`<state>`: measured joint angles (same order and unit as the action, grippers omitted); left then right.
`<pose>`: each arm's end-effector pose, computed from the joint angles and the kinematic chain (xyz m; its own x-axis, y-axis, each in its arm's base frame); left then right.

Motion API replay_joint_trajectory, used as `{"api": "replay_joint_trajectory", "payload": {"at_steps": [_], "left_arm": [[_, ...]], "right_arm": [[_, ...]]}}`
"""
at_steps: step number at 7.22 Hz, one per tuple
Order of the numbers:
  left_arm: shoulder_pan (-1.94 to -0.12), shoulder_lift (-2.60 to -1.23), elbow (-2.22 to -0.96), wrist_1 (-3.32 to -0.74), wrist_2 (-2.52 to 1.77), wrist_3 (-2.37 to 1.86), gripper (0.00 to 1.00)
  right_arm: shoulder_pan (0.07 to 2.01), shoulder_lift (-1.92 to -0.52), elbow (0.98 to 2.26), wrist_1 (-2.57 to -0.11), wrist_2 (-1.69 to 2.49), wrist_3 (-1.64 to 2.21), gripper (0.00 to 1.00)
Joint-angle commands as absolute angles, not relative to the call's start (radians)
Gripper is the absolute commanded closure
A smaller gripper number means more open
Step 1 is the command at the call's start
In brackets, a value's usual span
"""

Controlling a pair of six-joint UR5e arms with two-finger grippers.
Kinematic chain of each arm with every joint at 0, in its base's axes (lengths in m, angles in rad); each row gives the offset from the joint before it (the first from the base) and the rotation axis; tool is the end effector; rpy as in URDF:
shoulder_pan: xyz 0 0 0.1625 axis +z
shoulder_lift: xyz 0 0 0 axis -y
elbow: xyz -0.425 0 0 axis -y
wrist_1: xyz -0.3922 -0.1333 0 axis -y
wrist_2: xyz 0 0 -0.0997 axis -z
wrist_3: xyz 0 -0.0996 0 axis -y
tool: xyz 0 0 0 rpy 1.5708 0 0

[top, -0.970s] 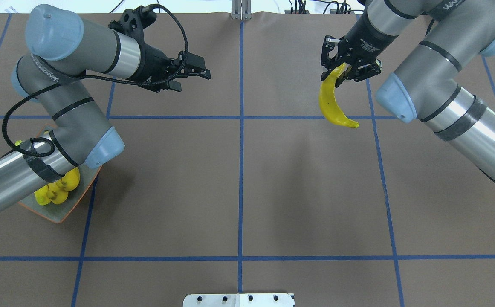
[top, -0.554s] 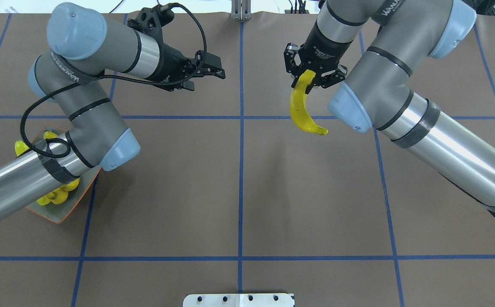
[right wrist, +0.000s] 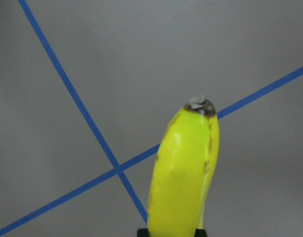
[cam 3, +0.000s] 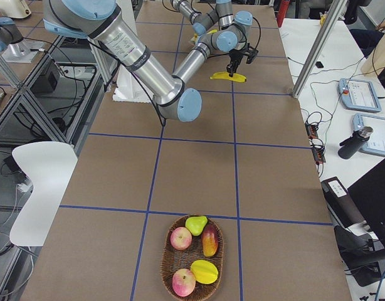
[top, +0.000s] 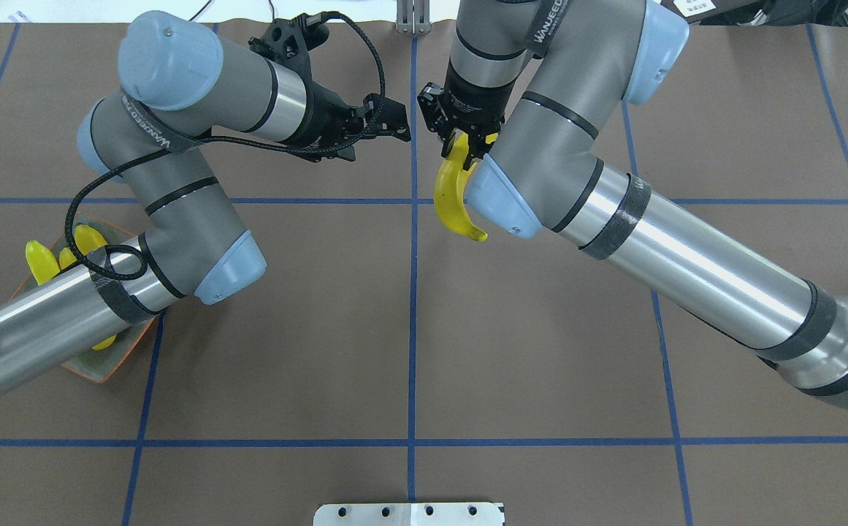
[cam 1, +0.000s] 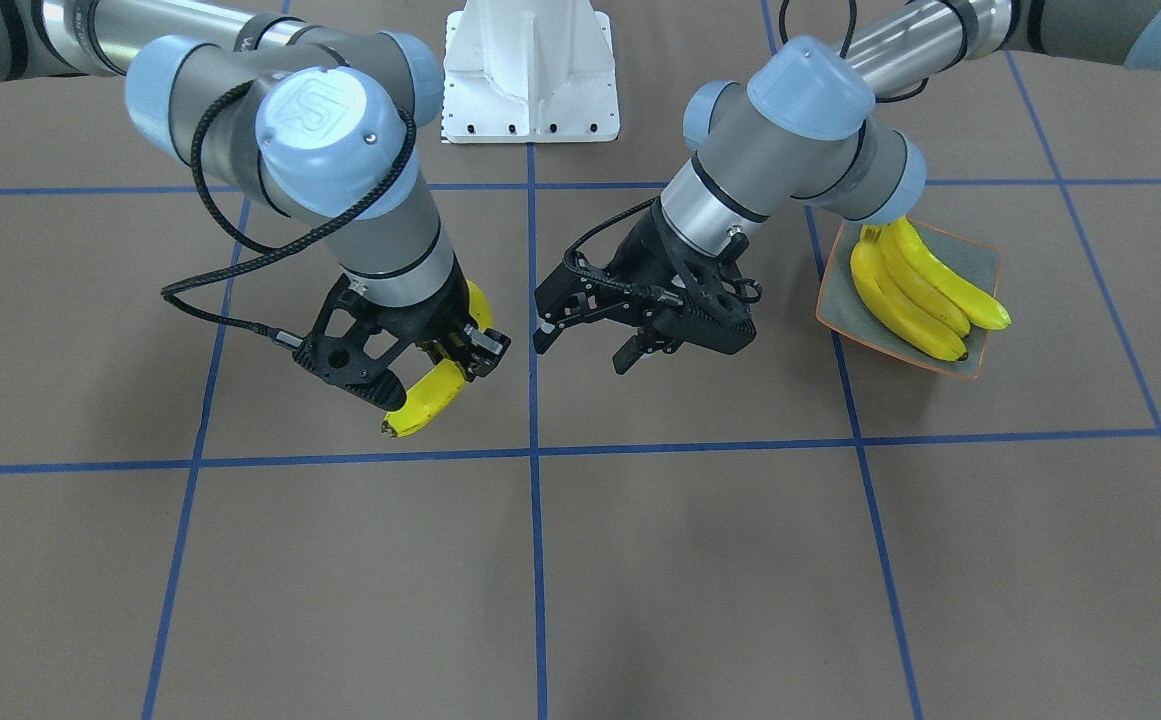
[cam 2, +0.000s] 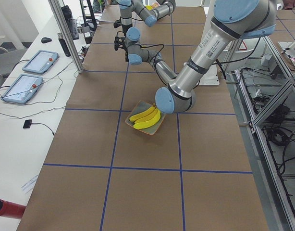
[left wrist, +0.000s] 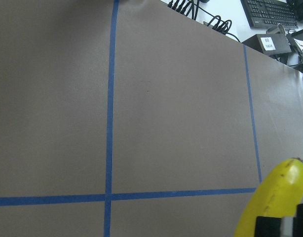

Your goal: Transfer all bananas from basket to plate

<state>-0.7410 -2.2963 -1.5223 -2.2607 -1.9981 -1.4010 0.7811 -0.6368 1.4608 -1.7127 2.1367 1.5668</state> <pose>0.4519 -0.5381 0.1555 0.2005 0.0250 -0.9794 0.2851 0.9549 0.0828 -0.4682 -0.5767 0.1298 0.5527 0.5432 0.6321 -0.3521 0.8396 -0.4137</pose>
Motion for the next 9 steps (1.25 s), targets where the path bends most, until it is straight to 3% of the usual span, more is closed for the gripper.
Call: {"api": "replay_joint_trajectory", "payload": {"at_steps": [1, 9], "left_arm": [[-0.723, -2.293, -1.531, -2.26, -1.974, -1.402, 0.01], [-0.591, -2.281, -1.62, -2.18, -1.878, -1.405, 0.01]], "right_arm": [[0.773, -0.623, 1.448, -1.713, 2.131, 1.612, 1.0], [0.779, -0.606, 1.442, -1.715, 2.135, 1.62, 1.0]]}}
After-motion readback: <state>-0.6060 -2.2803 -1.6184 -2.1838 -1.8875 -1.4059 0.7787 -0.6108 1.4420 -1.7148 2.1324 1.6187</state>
